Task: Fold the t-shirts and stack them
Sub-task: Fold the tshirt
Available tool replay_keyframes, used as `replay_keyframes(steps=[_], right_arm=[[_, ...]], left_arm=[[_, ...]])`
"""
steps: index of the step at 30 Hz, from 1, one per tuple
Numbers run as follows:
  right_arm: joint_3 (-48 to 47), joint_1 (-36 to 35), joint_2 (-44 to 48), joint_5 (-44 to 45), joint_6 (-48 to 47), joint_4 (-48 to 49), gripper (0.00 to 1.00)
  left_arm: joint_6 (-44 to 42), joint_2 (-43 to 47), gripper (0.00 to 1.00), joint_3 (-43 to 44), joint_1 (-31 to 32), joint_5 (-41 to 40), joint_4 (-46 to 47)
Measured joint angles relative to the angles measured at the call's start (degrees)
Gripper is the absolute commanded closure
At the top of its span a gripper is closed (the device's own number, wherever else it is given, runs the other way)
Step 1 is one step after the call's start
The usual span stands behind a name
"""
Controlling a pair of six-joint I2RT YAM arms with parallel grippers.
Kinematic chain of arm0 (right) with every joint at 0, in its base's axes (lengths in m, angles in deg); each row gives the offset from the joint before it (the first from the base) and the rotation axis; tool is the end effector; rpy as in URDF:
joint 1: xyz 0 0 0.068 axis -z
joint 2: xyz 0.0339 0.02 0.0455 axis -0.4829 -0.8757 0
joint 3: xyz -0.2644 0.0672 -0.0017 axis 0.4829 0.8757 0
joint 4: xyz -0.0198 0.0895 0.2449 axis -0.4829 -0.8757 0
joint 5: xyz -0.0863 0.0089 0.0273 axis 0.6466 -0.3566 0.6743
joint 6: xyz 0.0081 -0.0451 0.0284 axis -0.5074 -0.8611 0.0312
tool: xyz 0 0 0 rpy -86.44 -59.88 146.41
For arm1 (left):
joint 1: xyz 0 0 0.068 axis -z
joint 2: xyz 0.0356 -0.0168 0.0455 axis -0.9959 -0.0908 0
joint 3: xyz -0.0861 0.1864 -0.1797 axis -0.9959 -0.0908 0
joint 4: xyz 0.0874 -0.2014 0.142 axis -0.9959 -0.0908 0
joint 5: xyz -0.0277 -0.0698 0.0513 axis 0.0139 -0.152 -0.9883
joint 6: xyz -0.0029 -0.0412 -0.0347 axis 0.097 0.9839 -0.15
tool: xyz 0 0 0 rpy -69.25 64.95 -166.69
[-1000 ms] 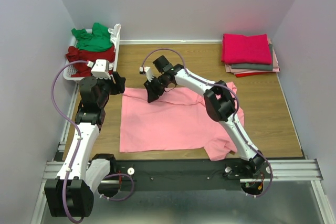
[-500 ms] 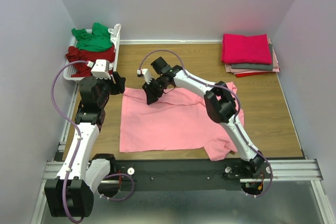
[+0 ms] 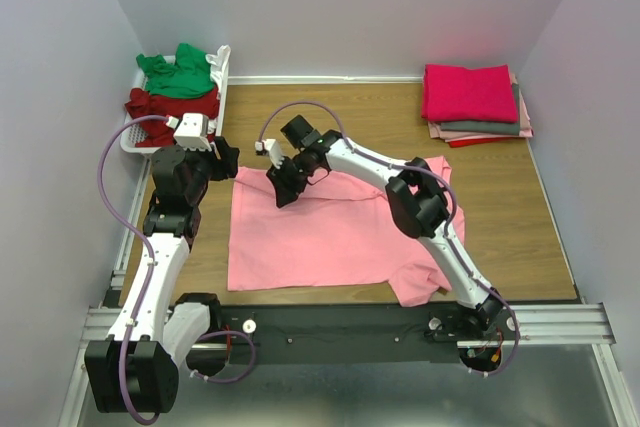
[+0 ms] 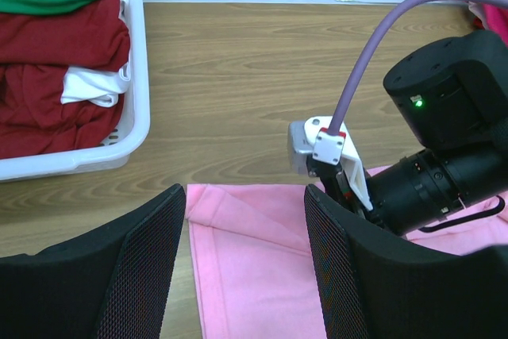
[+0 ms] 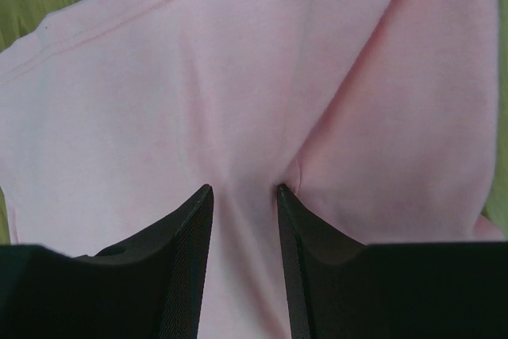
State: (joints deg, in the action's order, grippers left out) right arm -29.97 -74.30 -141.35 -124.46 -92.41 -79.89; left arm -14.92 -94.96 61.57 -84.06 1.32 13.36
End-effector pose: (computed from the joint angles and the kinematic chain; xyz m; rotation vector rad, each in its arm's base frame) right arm 0.3556 0.3913 0.1591 -1.5149 2.1315 1.0291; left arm 0.2166 -0.0103 0.3043 0.0045 1.7741 -0.3254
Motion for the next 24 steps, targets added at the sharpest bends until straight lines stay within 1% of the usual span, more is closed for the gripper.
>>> replay_keyframes(steps=[6, 16, 21, 24], right_arm=[[1.3, -0.9, 0.4, 0.0, -0.3, 0.0, 0.55], [4.3, -2.1, 3.9, 0.0, -1.8, -0.2, 0.54], [4.6, -2.6, 4.2, 0.0, -1.8, -0.2, 0.53], [5.8, -2.4, 6.0, 1.3, -2.1, -0.4, 0.52]], left_arm=[[0.0, 0.0, 0.31, 0.0, 0.0, 0.0, 0.0], [0.0, 0.0, 0.31, 0.0, 0.0, 0.0, 0.0], [0.0, 0.0, 0.31, 0.0, 0.0, 0.0, 0.0], [0.0, 0.0, 0.31, 0.0, 0.0, 0.0, 0.0]])
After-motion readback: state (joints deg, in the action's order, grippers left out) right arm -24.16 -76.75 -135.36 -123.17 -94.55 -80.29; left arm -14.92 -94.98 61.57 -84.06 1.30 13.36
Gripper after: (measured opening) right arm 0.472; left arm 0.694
